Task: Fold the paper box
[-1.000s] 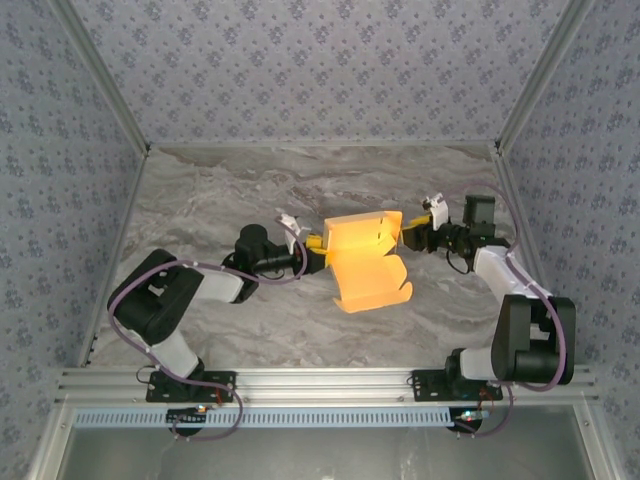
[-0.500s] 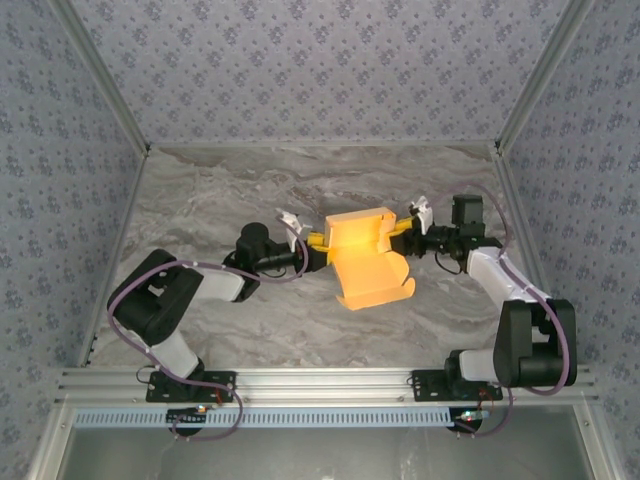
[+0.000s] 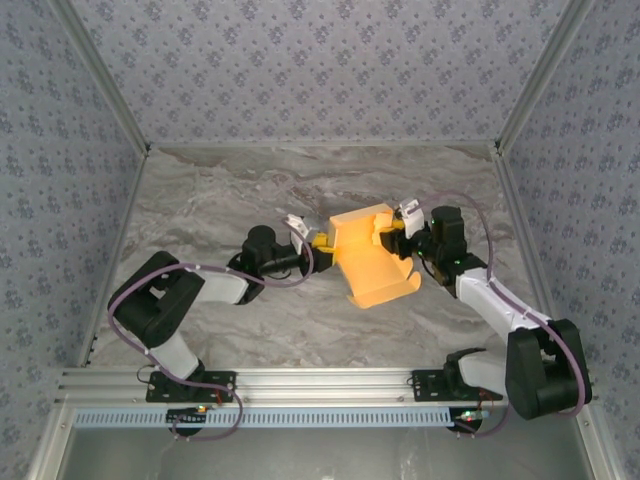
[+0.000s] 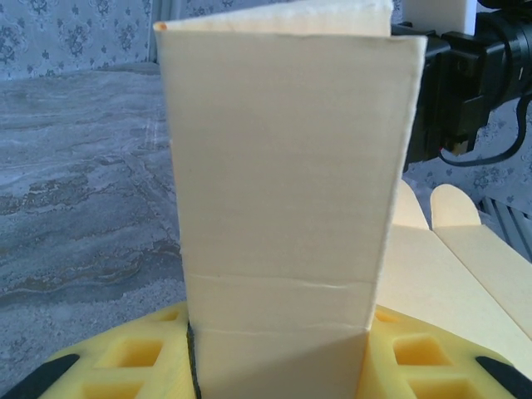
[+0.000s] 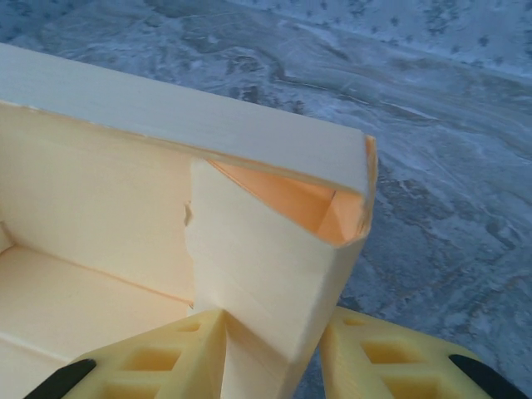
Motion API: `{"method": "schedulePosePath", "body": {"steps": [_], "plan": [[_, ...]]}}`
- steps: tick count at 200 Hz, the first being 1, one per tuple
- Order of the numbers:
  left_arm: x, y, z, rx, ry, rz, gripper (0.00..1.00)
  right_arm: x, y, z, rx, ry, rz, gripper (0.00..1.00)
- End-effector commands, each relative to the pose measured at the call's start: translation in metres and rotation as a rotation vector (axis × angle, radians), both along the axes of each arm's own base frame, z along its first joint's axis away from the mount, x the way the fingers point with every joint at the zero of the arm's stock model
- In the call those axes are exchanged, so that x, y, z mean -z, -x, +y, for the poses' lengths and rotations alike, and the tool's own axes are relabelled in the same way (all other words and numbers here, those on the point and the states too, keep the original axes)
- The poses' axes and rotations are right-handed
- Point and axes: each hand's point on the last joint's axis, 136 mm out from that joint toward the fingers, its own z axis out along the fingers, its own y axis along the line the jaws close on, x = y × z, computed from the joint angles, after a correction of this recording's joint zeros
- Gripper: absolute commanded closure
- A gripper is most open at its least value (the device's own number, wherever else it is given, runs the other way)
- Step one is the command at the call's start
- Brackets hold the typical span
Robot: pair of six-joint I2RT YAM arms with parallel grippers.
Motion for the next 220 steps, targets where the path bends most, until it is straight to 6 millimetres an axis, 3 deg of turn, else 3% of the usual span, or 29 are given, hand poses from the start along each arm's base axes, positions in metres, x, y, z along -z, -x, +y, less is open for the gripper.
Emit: {"method": "schedulePosePath", "body": {"steps": [1,22,69,121,168,180,192,220], "plan": [[-0.033,0.01,-0.013,0.054,0.047,-0.099,0.76,-0.016,-0.02,-0.01,0.159,-0.013,-0.075,0.68],[-0.035,0.011,-0.016,0.056,0.05,-0.097,0.77,-0.015,-0.029,-0.015,0.24,-0.023,-0.067,0.74],[-0.037,0.013,-0.021,0.03,0.044,-0.102,0.77,-0.004,-0.048,-0.048,0.584,-0.022,-0.071,0.83],[-0.034,0.011,-0.026,-0.005,0.048,-0.105,0.77,0.003,-0.05,-0.03,0.645,-0.026,-0.106,0.8],[-0.029,-0.003,-0.018,-0.081,0.007,-0.1,0.78,-0.003,-0.038,-0.014,0.406,0.005,-0.136,0.64],[-0.029,-0.007,-0.015,-0.096,-0.001,-0.098,0.78,-0.004,-0.029,-0.012,0.31,-0.022,-0.122,0.61],[-0.029,-0.012,-0.011,-0.114,-0.007,-0.101,0.78,-0.008,-0.018,-0.007,0.189,-0.042,-0.133,0.5],[-0.028,-0.021,0.0,-0.135,-0.017,-0.109,0.78,-0.014,0.008,0.0,-0.042,-0.018,-0.153,0.36]]}}
